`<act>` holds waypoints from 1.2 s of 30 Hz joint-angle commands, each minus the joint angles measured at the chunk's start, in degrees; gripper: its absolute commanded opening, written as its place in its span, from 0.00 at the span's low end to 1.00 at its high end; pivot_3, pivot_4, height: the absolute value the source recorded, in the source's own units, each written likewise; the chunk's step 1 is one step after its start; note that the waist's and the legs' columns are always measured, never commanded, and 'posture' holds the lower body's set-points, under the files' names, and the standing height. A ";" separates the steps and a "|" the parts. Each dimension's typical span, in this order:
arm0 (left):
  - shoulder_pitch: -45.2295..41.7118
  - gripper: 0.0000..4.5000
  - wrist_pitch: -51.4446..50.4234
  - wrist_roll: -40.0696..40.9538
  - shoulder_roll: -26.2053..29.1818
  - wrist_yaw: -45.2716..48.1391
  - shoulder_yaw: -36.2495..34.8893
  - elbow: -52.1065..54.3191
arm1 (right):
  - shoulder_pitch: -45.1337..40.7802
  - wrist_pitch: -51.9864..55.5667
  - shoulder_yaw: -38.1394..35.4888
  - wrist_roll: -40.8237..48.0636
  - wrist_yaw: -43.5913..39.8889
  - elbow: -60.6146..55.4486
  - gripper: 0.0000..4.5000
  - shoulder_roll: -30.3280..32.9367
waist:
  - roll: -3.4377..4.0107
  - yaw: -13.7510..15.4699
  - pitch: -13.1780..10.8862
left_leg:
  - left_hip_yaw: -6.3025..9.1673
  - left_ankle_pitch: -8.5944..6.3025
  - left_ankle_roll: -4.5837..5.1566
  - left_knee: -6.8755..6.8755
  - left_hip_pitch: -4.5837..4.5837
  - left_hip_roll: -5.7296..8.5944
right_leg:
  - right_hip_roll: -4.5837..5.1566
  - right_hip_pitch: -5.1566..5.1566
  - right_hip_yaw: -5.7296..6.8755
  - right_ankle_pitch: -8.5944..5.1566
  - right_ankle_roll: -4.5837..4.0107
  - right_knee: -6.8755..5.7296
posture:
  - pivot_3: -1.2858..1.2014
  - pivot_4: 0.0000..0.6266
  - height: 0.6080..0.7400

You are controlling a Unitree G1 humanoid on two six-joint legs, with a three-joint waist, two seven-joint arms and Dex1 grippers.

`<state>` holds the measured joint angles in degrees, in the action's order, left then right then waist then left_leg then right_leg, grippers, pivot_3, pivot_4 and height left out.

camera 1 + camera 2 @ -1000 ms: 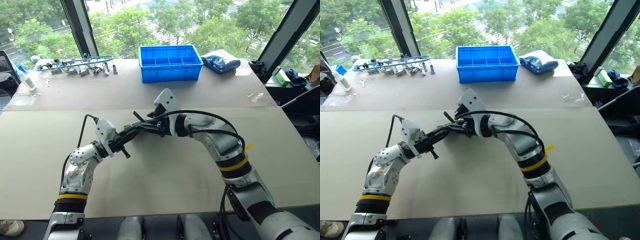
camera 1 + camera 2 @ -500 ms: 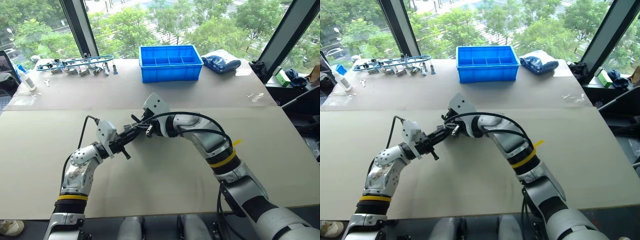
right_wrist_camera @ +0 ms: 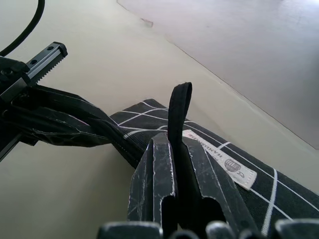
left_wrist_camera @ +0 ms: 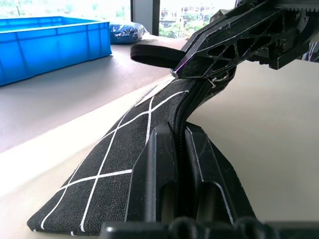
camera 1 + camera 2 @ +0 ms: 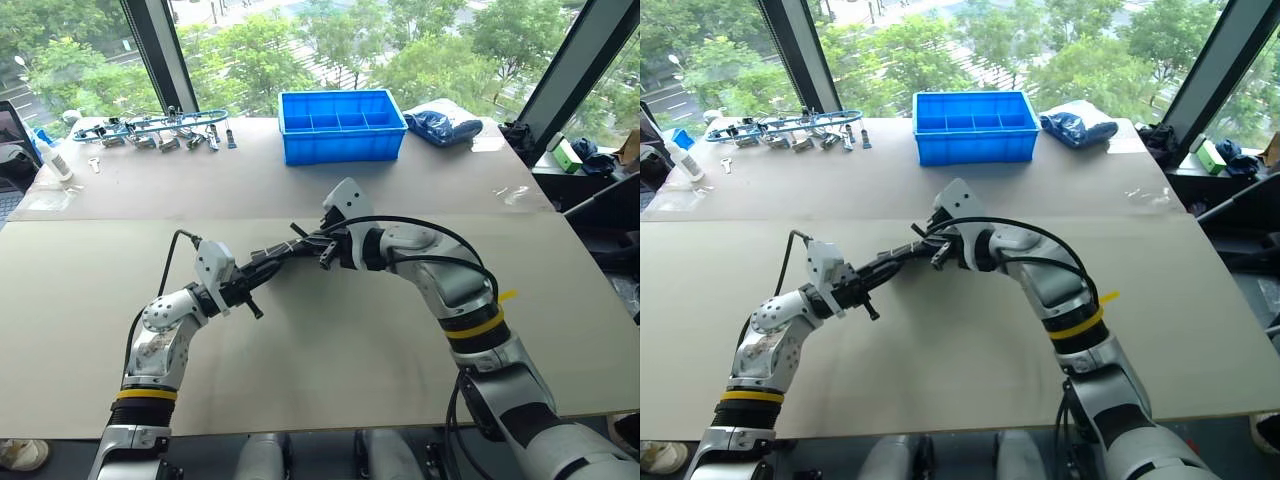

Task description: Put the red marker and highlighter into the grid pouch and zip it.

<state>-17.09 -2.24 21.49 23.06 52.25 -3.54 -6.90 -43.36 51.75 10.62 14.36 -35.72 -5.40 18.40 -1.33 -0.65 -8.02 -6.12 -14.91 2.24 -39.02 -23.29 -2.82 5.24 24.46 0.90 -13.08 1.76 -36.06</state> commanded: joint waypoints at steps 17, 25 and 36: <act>-0.61 0.00 1.47 0.90 0.68 -0.04 -0.73 -0.05 | 7.13 0.53 -15.62 9.43 -0.53 -4.25 0.47 10.92 | -0.01 0.12 0.00 | -0.02 -0.04 0.08 0.04 0.06 0.00 | -0.03 -0.04 -0.08 -0.02 0.01 0.17 | 0.52 0.24 1.00; -0.55 0.00 1.17 0.80 1.16 1.24 -0.65 -0.17 | 14.57 6.17 -21.71 21.85 -11.63 -12.57 0.76 19.51 | -0.01 0.82 0.00 | 0.03 -0.07 0.12 0.03 0.03 0.01 | 0.00 -0.08 -0.03 -0.02 0.01 0.23 | 0.52 0.24 1.00; 0.86 0.00 4.87 -1.90 6.67 9.41 2.22 0.44 | 37.31 -15.57 -16.06 10.52 -19.17 -8.50 0.76 27.97 | -0.06 0.97 0.02 | -0.03 -0.12 0.20 0.02 0.13 0.02 | -0.05 -0.14 -0.12 -0.04 0.05 0.27 | 0.52 0.24 1.00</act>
<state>-16.40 0.07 20.30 28.80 59.54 -1.89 -8.08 -5.13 40.11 -5.13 25.72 -54.89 -13.07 46.66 -1.39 0.32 -8.00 -6.18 -15.03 2.45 -38.99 -23.14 -2.79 5.19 24.35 0.71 -13.12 1.81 -35.82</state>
